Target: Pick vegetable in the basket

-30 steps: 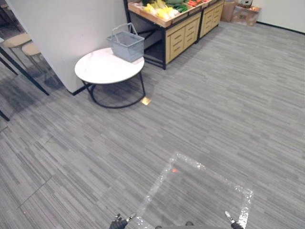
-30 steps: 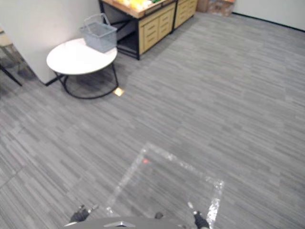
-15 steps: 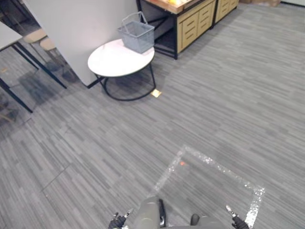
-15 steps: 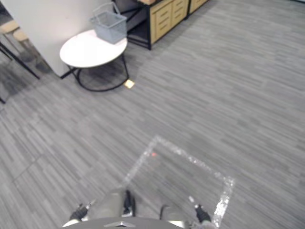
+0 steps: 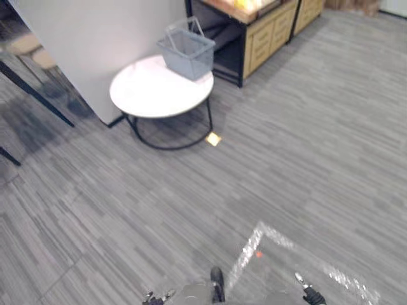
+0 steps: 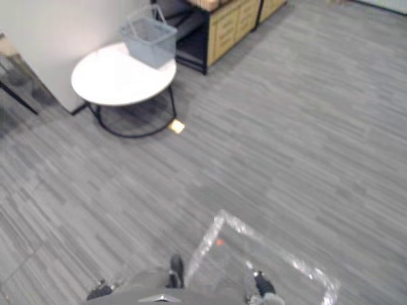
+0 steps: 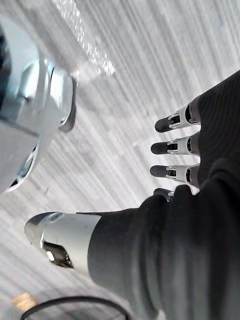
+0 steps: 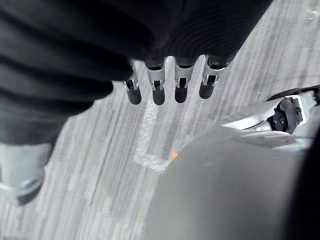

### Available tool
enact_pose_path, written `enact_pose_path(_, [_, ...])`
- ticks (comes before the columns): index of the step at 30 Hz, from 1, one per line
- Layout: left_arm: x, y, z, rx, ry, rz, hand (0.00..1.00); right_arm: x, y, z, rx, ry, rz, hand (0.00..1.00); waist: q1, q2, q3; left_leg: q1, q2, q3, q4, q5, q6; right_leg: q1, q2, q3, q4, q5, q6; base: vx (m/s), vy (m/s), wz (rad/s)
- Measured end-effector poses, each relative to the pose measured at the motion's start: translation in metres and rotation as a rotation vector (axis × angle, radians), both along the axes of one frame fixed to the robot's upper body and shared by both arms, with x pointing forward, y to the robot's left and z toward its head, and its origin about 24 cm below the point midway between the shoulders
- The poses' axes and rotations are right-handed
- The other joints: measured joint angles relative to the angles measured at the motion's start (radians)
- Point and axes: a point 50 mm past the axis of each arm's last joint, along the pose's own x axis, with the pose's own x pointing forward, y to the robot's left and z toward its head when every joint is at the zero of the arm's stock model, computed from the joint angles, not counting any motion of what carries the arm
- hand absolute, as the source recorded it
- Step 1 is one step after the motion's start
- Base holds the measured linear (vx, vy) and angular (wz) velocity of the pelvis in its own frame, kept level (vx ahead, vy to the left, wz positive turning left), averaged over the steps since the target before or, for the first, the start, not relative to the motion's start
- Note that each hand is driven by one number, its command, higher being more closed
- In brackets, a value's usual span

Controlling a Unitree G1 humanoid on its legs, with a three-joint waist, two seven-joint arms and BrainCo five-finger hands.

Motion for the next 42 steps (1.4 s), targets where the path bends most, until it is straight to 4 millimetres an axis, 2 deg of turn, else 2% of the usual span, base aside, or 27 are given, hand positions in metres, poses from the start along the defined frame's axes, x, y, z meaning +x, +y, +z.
enact_pose_path(3, [0.014,-0.002,0.001,0.001,-0.024,-0.047,0.00,-0.004,0.000,-0.001,0.001,0.009,0.003,0.00,-0.026,0.008,0.014,0.155,0.002,-0.042,-0.066,-0.052,0.007,-0.129,0.019,-0.139,0.082,-0.132,-0.066,0.55,0.021,0.34])
enact_pose_path(5, [0.022,-0.006,0.002,-0.013,-0.049,-0.025,0.00,-0.001,0.000,0.000,0.002,-0.007,-0.015,0.00,-0.040,0.025,0.041,0.238,0.023,-0.065,-0.080,-0.104,-0.002,-0.222,0.042,-0.217,-0.086,-0.188,-0.083,0.48,-0.091,0.32])
enact_pose_path(7, [0.031,-0.012,0.002,-0.028,-0.077,0.008,0.00,-0.002,-0.002,0.001,-0.005,-0.018,-0.025,0.00,-0.038,0.043,0.055,0.289,0.049,-0.073,-0.083,-0.136,-0.019,-0.278,0.064,-0.242,-0.224,-0.187,-0.083,0.55,-0.130,0.26])
enact_pose_path(9, [0.039,-0.024,0.002,-0.059,-0.104,0.033,0.00,0.000,-0.007,0.004,-0.025,-0.038,-0.022,0.00,-0.052,0.080,0.058,0.340,0.111,-0.097,-0.113,-0.160,-0.040,-0.316,0.104,-0.248,-0.512,-0.157,-0.050,0.71,-0.213,0.63])
enact_pose_path(11, [0.047,-0.033,0.002,-0.082,-0.126,0.032,0.00,0.002,-0.003,0.004,-0.020,-0.047,-0.021,0.00,-0.065,0.062,0.063,0.374,0.138,-0.115,-0.111,-0.160,-0.040,-0.315,0.102,-0.184,-0.777,-0.067,-0.044,0.74,-0.320,0.75])
enact_pose_path(12, [0.049,-0.036,0.003,-0.086,-0.136,0.034,0.00,0.002,0.000,0.003,-0.015,-0.046,-0.017,0.00,-0.064,0.052,0.061,0.395,0.154,-0.124,-0.110,-0.164,-0.047,-0.308,0.103,-0.160,-0.842,0.036,-0.031,0.77,-0.378,0.45])
enact_pose_path(13, [0.053,-0.037,0.004,-0.089,-0.146,0.035,0.00,0.003,-0.003,0.004,-0.024,-0.051,-0.016,0.00,-0.057,0.067,0.066,0.410,0.189,-0.127,-0.088,-0.156,-0.060,-0.300,0.126,-0.175,-0.793,0.121,-0.074,0.75,-0.373,0.46])
enact_pose_path(14, [0.059,-0.044,0.004,-0.103,-0.158,0.030,0.00,0.009,-0.005,0.007,-0.034,-0.073,-0.007,0.00,-0.056,0.076,0.074,0.403,0.210,-0.130,-0.038,-0.105,-0.082,-0.326,0.125,-0.199,-0.658,0.018,-0.098,0.72,-0.382,0.38])
enact_pose_path(15, [0.061,-0.044,0.005,-0.103,-0.164,0.029,0.00,0.011,-0.005,0.007,-0.035,-0.077,-0.001,0.00,-0.058,0.073,0.077,0.405,0.218,-0.140,-0.016,-0.074,-0.091,-0.329,0.116,-0.208,-0.597,-0.022,-0.115,0.68,-0.388,0.41])
enact_pose_path(16, [0.062,-0.046,0.005,-0.112,-0.170,0.049,0.00,0.013,-0.006,0.008,-0.040,-0.087,0.004,0.00,-0.061,0.077,0.073,0.405,0.239,-0.172,0.041,0.014,-0.110,-0.314,0.116,-0.231,-0.507,-0.106,-0.143,0.66,-0.388,0.22])
enact_pose_path(17, [0.062,-0.048,0.005,-0.117,-0.177,0.065,0.00,0.015,-0.006,0.009,-0.043,-0.094,0.012,0.00,-0.058,0.079,0.071,0.400,0.246,-0.180,0.073,0.062,-0.125,-0.299,0.126,-0.234,-0.500,-0.132,-0.148,0.78,-0.432,0.18])
enact_pose_path(18, [0.063,-0.049,0.005,-0.123,-0.186,0.100,0.00,0.020,-0.008,0.010,-0.052,-0.104,0.036,0.00,-0.060,0.087,0.068,0.336,0.270,-0.194,0.208,0.164,-0.177,-0.245,0.148,-0.250,-0.536,-0.177,-0.149,0.73,-0.376,0.09])
enact_pose_path(19, [0.063,-0.048,0.006,-0.119,-0.190,0.110,0.00,0.021,-0.009,0.010,-0.054,-0.094,0.036,0.00,-0.062,0.094,0.065,0.221,0.289,-0.236,0.410,0.335,-0.207,-0.181,0.172,-0.260,-0.597,-0.190,-0.155,0.67,-0.310,0.06])
enact_pose_path(20, [0.066,-0.044,0.007,-0.114,-0.205,0.121,0.00,0.021,-0.009,0.009,-0.055,-0.081,0.042,0.00,-0.053,0.099,0.069,0.100,0.311,-0.236,0.689,0.375,-0.234,-0.095,0.198,-0.265,-0.663,-0.193,-0.161,0.53,-0.219,-0.01])
enact_pose_path(21, [0.067,-0.043,0.008,-0.111,-0.208,0.122,0.00,0.020,-0.010,0.009,-0.057,-0.077,0.046,0.00,-0.050,0.099,0.072,0.075,0.318,-0.228,0.752,0.367,-0.237,-0.066,0.205,-0.267,-0.679,-0.194,-0.161,0.51,-0.184,-0.18])
enact_pose_path(22, [0.066,-0.037,0.008,-0.101,-0.211,0.131,0.00,0.015,-0.009,0.008,-0.051,-0.055,0.054,0.00,-0.033,0.086,0.083,0.013,0.333,-0.184,0.941,0.306,-0.228,0.050,0.222,-0.264,-0.736,-0.201,-0.173,0.49,-0.149,-0.22])
enact_pose_path(24, [0.060,-0.029,0.008,-0.093,-0.214,0.160,0.00,0.011,-0.007,0.006,-0.062,-0.029,0.098,0.00,-0.021,0.071,0.084,-0.065,0.327,-0.110,1.048,0.201,-0.201,0.192,0.225,-0.253,-0.822,-0.203,-0.177,0.45,-0.098,-0.26])
enact_pose_path(26, [0.056,-0.028,0.008,-0.091,-0.211,0.193,0.00,0.006,-0.010,0.005,-0.067,0.005,0.107,0.00,-0.004,0.074,0.083,-0.212,0.308,-0.039,0.985,0.090,-0.140,0.313,0.221,-0.236,-0.932,-0.202,-0.165,0.44,-0.022,-0.23])
enact_pose_path(28, [0.056,-0.024,0.009,-0.092,-0.233,0.244,0.00,0.005,-0.010,0.004,-0.064,0.011,0.100,0.00,0.007,0.067,0.087,-0.270,0.273,0.020,0.798,0.037,-0.131,0.377,0.199,-0.237,-0.983,-0.203,-0.142,0.42,0.032,-0.12])
enact_pose_path(32, [0.055,-0.029,0.008,-0.095,-0.224,0.216,0.00,0.009,-0.011,0.006,-0.070,-0.004,0.115,0.00,0.019,0.065,0.079,-0.234,0.181,0.163,0.181,0.103,-0.094,0.494,0.158,-0.241,-1.051,-0.256,-0.079,0.53,0.140,-0.10])
enact_pose_path(33, [0.052,-0.030,0.007,-0.096,-0.214,0.206,0.00,0.012,-0.012,0.007,-0.077,-0.018,0.144,0.00,0.024,0.080,0.068,-0.234,0.160,0.150,0.012,0.199,-0.052,0.532,0.172,-0.226,-1.064,-0.293,-0.080,0.53,0.218,-0.01])
enact_pose_path(34, [0.052,-0.029,0.007,-0.094,-0.213,0.198,0.00,0.014,-0.011,0.007,-0.076,-0.023,0.154,0.00,0.027,0.082,0.057,-0.234,0.153,0.148,0.014,0.257,-0.019,0.543,0.169,-0.214,-1.064,-0.300,-0.082,0.68,0.287,0.22])
enact_pose_path(35, [0.055,-0.028,0.008,-0.080,-0.211,0.154,0.00,0.019,-0.004,0.007,-0.063,-0.034,0.174,0.00,0.022,0.047,0.029,-0.245,0.109,0.145,0.019,0.231,0.012,0.521,0.141,-0.185,-1.046,-0.273,-0.100,0.45,0.194,0.25])
enact_pose_path(39, [0.053,-0.020,0.008,-0.055,-0.200,0.139,0.00,0.026,0.003,0.007,-0.052,-0.058,0.194,0.00,0.035,0.015,0.006,-0.198,0.036,0.130,0.009,0.189,0.062,0.463,0.096,-0.078,-0.859,-0.187,-0.067,0.50,0.251,0.42])
enact_pose_path(40, [0.049,-0.017,0.007,-0.048,-0.179,0.135,0.00,0.027,0.008,0.006,-0.041,-0.067,0.198,0.00,0.037,0.005,-0.007,-0.161,0.019,0.121,-0.001,0.157,0.056,0.403,0.089,-0.052,-0.688,-0.146,-0.038,0.56,0.228,0.24])
enact_pose_path(41, [0.046,-0.016,0.006,-0.044,-0.161,0.129,0.00,0.030,0.014,0.006,-0.026,-0.075,0.204,0.00,0.032,0.000,-0.005,-0.106,0.008,0.101,-0.017,0.123,0.050,0.326,0.084,-0.046,-0.484,-0.031,0.036,0.53,0.212,0.27])
enact_pose_path(42, [0.044,-0.016,0.005,-0.044,-0.150,0.122,0.00,0.030,0.015,0.006,-0.019,-0.077,0.202,0.00,0.026,0.002,-0.005,-0.073,0.006,0.092,-0.028,0.110,0.043,0.284,0.083,-0.036,-0.375,0.030,0.083,0.49,0.184,0.23])
